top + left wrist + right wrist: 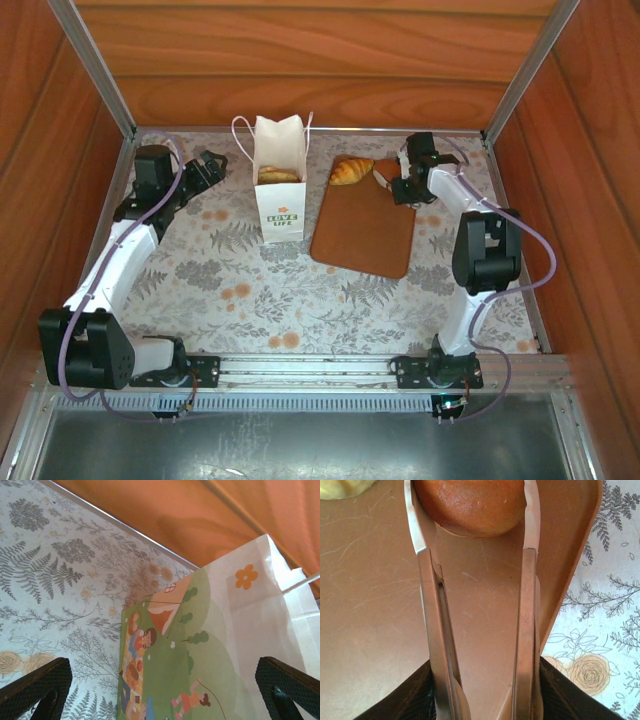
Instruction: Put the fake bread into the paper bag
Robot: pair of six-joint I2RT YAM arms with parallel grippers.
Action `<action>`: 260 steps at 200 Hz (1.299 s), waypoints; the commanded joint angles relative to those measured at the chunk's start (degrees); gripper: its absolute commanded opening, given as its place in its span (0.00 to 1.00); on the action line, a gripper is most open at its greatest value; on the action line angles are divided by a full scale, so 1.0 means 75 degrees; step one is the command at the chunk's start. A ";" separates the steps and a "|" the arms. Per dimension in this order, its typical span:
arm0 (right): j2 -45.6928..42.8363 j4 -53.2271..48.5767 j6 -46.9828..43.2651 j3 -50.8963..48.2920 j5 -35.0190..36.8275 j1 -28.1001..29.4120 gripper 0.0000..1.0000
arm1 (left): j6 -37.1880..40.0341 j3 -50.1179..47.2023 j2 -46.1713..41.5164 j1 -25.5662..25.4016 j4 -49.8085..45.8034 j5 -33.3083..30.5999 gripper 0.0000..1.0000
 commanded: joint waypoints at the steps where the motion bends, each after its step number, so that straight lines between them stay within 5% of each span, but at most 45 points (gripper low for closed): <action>1: -0.0844 0.0005 0.0035 -0.0243 -0.0043 -0.0036 0.45 | 0.0204 0.0199 -0.0304 0.0033 -0.0043 0.0322 0.99; 83: -0.3085 -0.0148 0.0414 -0.1250 -0.0544 0.0131 0.45 | 0.0088 0.0406 -0.0728 -0.0479 -0.0004 0.0736 0.95; 151: -0.4889 -0.0006 0.0520 -0.1731 -0.1319 0.0413 0.44 | -0.0304 0.0738 0.0109 -0.1558 0.0331 0.0044 0.91; 260: -0.5916 0.0126 0.0601 -0.1380 -0.2354 0.1031 0.43 | -0.1174 0.1157 0.1105 -0.1713 0.0724 0.0513 0.55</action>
